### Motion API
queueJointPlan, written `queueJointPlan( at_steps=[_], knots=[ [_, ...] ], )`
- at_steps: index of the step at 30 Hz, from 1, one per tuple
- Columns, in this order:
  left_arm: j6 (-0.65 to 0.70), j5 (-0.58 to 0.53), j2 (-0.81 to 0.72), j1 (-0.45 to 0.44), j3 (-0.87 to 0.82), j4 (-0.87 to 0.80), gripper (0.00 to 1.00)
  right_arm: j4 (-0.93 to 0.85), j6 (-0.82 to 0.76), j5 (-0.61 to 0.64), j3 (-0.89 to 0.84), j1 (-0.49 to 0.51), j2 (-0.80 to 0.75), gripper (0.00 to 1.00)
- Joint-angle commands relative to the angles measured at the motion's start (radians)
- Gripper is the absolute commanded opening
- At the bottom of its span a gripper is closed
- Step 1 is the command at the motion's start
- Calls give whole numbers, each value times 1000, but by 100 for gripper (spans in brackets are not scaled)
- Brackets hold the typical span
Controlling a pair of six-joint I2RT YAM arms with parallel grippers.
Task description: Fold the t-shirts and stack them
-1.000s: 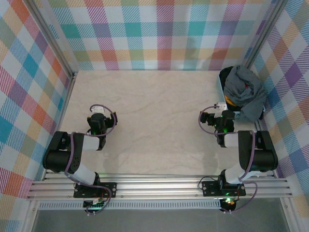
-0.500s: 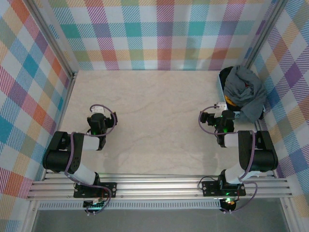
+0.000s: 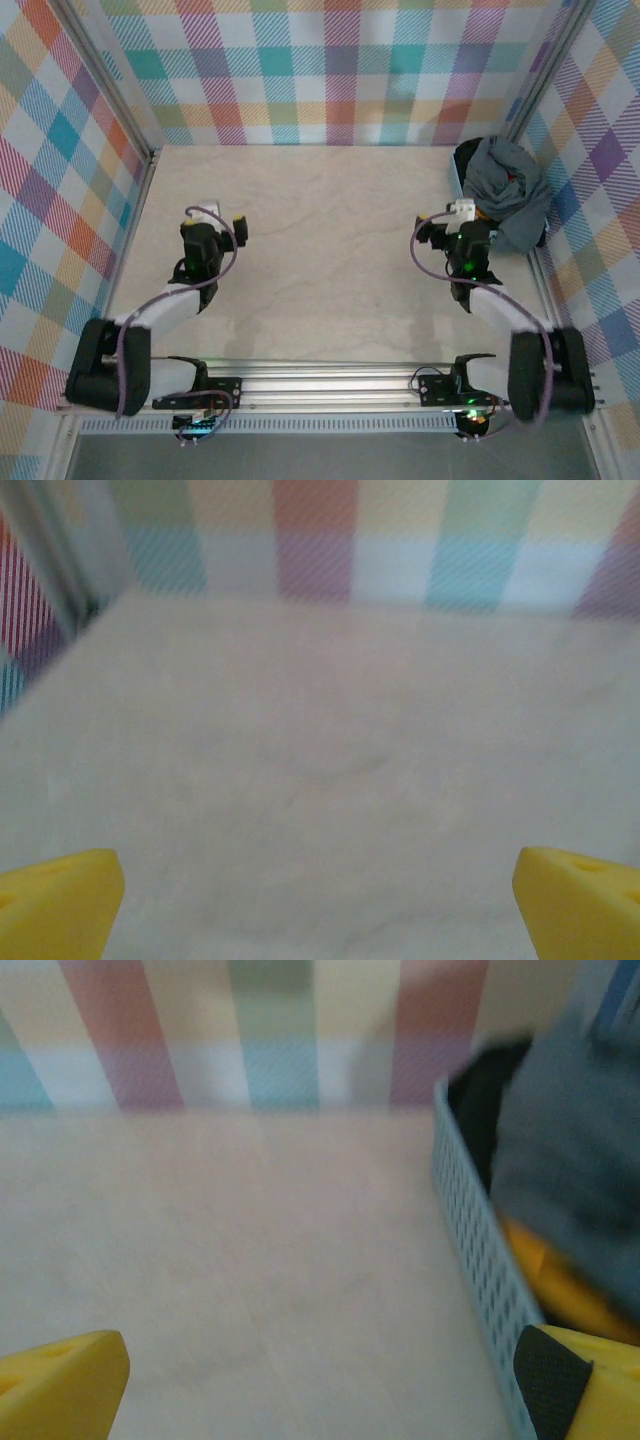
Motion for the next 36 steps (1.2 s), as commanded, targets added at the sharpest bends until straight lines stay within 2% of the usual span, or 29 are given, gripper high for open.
queueJointPlan(
  at_steps=[1,3,4,6,7,8,9,12,15,23,29,36],
  knots=[
    [63,-26,-68,-73,172,-160,100,-255,-21,121,192,75,-153,100],
    [69,-4,-68,-116,285,-213,100,-486,91,142,390,83,-152,100],
    [6,-18,-63,-124,343,-257,100,-583,152,118,472,82,-134,100],
    [-310,-68,-19,-115,572,-629,100,-727,285,73,608,80,-99,100],
    [-423,-38,10,-101,666,-791,100,-739,350,88,624,78,-94,100],
    [-502,16,42,-88,716,-853,100,-717,346,69,632,68,-87,100],
    [-516,131,66,-71,748,-840,100,-713,327,81,651,61,-69,99],
    [-558,310,141,-70,823,-846,100,-860,377,230,764,5,52,90],
    [-575,435,194,-100,867,-847,98,-910,480,161,795,-120,163,89],
    [-598,548,248,-216,865,-820,92,-715,674,-67,745,-348,368,88],
    [-618,573,258,-248,847,-812,90,-711,793,-176,786,-471,491,88],
    [-627,565,272,-256,841,-812,87,-709,831,-262,792,-518,570,82]
  ],
)
